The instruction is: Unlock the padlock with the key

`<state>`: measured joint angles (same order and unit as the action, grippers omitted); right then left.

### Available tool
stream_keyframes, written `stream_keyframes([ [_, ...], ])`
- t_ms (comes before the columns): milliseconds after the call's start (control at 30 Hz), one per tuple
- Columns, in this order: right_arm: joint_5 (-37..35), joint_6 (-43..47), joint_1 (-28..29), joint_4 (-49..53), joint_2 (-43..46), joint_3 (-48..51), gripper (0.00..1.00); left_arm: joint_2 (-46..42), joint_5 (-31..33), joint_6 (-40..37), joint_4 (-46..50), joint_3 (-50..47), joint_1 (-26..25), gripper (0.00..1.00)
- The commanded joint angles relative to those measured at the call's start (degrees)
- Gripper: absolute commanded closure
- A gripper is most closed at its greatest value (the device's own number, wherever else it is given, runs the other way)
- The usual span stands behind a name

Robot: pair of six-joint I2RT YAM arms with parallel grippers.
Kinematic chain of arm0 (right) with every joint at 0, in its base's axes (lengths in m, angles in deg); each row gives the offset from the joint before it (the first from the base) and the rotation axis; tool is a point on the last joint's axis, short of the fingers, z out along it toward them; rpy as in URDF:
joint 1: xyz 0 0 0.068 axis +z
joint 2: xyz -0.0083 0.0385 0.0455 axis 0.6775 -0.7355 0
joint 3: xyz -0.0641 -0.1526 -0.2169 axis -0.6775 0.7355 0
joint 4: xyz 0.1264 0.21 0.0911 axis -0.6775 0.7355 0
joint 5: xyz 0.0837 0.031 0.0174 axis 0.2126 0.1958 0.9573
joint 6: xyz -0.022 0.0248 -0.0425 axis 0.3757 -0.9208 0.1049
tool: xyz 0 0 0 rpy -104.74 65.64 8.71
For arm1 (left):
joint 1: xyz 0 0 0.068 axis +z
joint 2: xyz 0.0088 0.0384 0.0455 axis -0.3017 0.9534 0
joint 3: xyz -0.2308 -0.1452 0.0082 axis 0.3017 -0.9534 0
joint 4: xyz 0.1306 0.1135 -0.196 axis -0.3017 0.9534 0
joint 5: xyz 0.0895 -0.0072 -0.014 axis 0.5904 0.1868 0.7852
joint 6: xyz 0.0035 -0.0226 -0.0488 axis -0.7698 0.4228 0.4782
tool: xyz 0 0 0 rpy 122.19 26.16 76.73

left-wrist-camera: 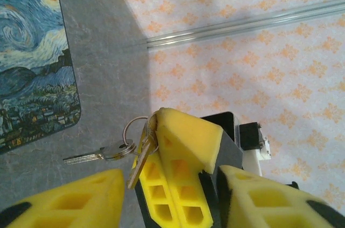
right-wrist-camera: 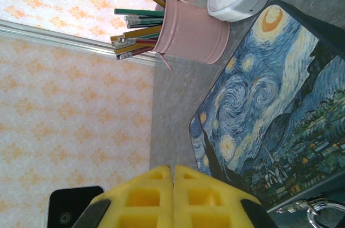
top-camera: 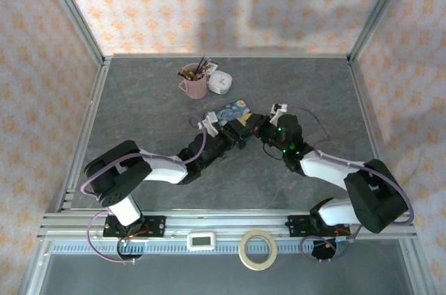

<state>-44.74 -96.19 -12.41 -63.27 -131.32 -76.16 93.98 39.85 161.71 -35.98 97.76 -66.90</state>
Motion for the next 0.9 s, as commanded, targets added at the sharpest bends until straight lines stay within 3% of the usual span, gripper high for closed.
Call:
stream_keyframes([
  [0, -0.41, -1.09, 0.41, -3.35, -0.25, 0.51, 1.00, 0.70, -0.14, 0.14, -3.49, 0.80, 0.33, 0.64],
  [200, -0.32, -1.55, 0.43, -3.91, -0.67, 0.81, 1.00, 0.78, -0.14, 0.43, -3.79, 0.37, 0.81, 0.81],
  [333, -0.10, -1.53, 0.43, -3.91, -0.83, 0.76, 1.00, 0.97, -0.49, 0.71, -4.25, 0.11, 1.13, 1.00],
  [433, 0.29, -0.44, 0.43, -3.34, -0.42, 0.60, 1.00, 0.59, -1.39, 0.29, -4.25, -0.40, 1.98, 1.00],
  [467, 0.52, 0.94, 0.30, -2.47, 0.04, 0.30, 0.96, 0.17, -2.01, -0.06, -4.40, -0.92, 2.55, 1.00],
  [567, 3.10, 8.50, -1.60, 2.97, 2.19, -1.56, 0.61, -1.96, -5.33, -2.66, -3.88, -2.90, 5.30, 1.00],
  [633, 5.33, 14.60, -3.94, 7.06, 4.25, -2.38, 0.49, -3.84, -8.98, -5.42, -1.29, -3.50, 7.31, 1.00],
  [733, 10.32, 23.14, -7.77, 12.67, 6.27, -3.89, 0.49, -6.25, -14.72, -10.29, 5.06, -3.11, 9.43, 1.00],
  [867, 23.11, 29.90, -10.65, 16.48, 5.28, -6.61, 0.50, -7.82, -26.51, -16.48, 11.16, -0.72, 12.57, 1.00],
])
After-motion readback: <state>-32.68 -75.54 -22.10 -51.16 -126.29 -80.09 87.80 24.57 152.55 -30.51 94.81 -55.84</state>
